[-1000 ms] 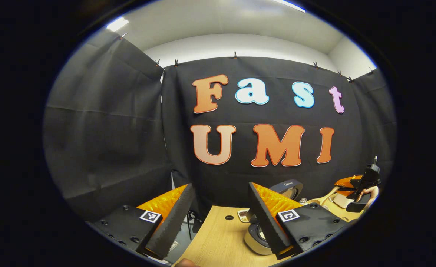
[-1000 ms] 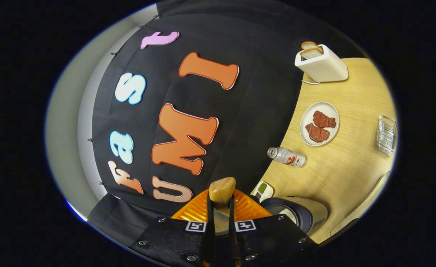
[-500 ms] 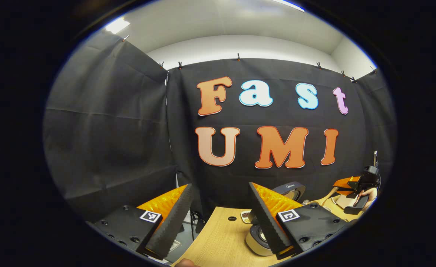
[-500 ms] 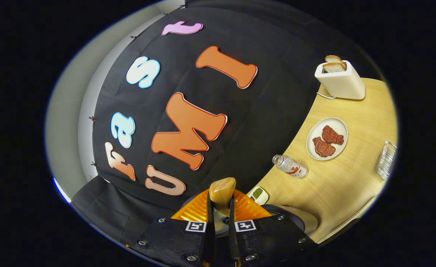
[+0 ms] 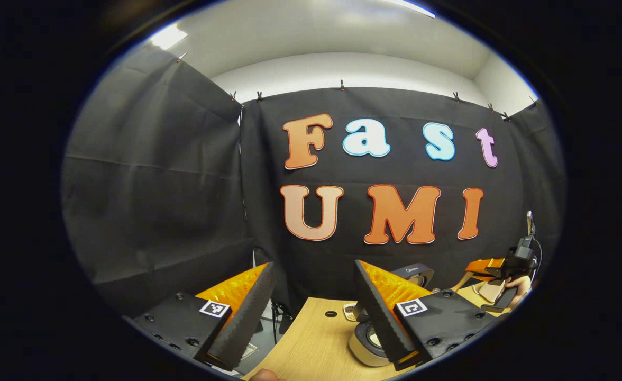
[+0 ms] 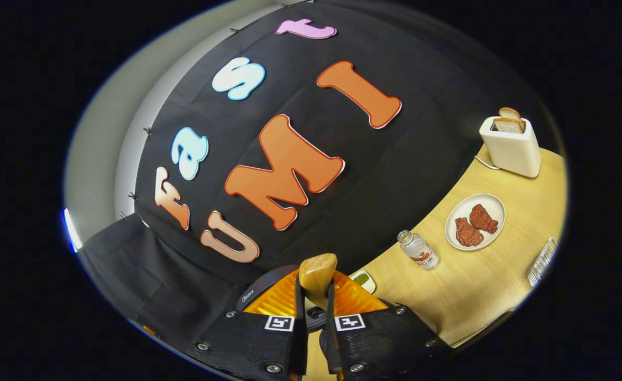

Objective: Close the left gripper, press the button to open the rice cooker; take a wooden spoon from the chopstick holder with the right hand, scoop a spoonful of rice and pour it into the rice cooker, then put the wooden spoon back into the chopstick holder.

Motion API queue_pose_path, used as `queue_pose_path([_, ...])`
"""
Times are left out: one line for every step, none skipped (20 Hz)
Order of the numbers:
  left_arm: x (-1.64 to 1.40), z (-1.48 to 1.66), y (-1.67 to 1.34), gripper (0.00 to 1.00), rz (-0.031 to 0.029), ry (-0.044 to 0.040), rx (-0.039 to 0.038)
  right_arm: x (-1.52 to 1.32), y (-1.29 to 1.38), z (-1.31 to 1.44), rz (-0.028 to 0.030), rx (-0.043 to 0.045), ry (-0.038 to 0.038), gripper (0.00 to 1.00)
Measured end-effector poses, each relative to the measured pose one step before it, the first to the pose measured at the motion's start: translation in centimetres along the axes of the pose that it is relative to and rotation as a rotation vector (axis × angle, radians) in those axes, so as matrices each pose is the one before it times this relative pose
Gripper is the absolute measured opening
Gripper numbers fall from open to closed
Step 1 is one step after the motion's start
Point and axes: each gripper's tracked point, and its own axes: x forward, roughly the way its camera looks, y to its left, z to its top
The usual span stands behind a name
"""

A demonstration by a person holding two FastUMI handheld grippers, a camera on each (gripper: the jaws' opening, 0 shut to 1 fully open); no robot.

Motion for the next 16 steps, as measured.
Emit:
queue_pose_path([-0.124,0.052,0.104,0.96,0.00075,-0.00172,-0.00075,-0.086,0.178,-0.168,0.00456,-0.02076,-0.0003,0.14])
queue_pose_path([-0.005,0.135,0.136,0.96,0.00246,0.00046,0.00111,-0.202,0.363,0.007,0.00319,-0.01748,0.00107,0.13])
queue_pose_path([-0.073,-0.039,0.106,0.96,0.00243,0.00044,0.00085,0.021,0.283,0.002,0.00397,-0.0204,-0.00069,0.14])
queue_pose_path([-0.081,-0.027,0.13,0.96,0.00211,0.00109,-0.00082,0.051,0.289,-0.156,0.00409,-0.02659,-0.00193,0.14])
queue_pose_path([-0.025,-0.024,0.015,0.96,0.00296,0.00282,-0.00271,0.023,0.223,-0.005,0.0005,-0.02613,-0.00339,0.14])
queue_pose_path([0.063,-0.133,0.005,0.96,-0.00019,0.00414,-0.00555,0.11,0.4,0.142,0.00204,-0.02446,-0.00302,0.13])
queue_pose_path([-0.017,-0.004,0.13,0.96,-0.00052,0.00295,-0.00698,0.015,0.326,0.056,0.00366,-0.02399,-0.00658,0.14])
queue_pose_path([0.006,0.145,0.116,0.96,0.00081,0.00015,-0.0061,0.047,0.203,0.069,0.00277,-0.0212,-0.00548,0.14])
queue_pose_path([0.004,-0.089,0.098,0.96,0.00131,-0.00018,-0.00344,0.079,0.124,0.138,-0.0017,-0.01524,-0.00766,0.14])
queue_pose_path([0.101,0.027,0.024,0.96,0.00194,-0.00099,-0.0013,-0.07,0.104,0.078,-0.00041,-0.01592,-0.00476,0.13])
queue_pose_path([-0.009,0.014,0.057,0.96,0.00125,0.00013,0.00076,0.048,0.129,0.103,0.00094,-0.01455,-0.00458,0.14])
queue_pose_path([0.048,0.024,0.071,0.96,-0.00081,0.00058,0.00189,0.067,0.213,0.036,0.00272,-0.01834,-0.00365,0.14])
queue_pose_path([-0.051,0.023,-0.103,0.96,-0.00107,0.00064,0.00146,0.019,0.215,0.053,0.00651,-0.02009,-0.00341,0.14])
queue_pose_path([0.023,0.022,-0.111,0.96,-0.00041,-0.00028,-0.00025,0.101,0.248,-0.002,0.00537,-0.02404,-0.00478,0.14])
queue_pose_path([0.166,-0.006,-0.15,0.96,-0.00051,0.00051,-0.00147,0.034,0.214,0.065,0.00502,-0.02676,-0.00787,0.14])
queue_pose_path([0.044,-0.024,-0.123,0.96,-0.00046,0.00153,-0.00112,-0.051,0.274,0.187,0.00576,-0.0256,-0.0064,0.14])
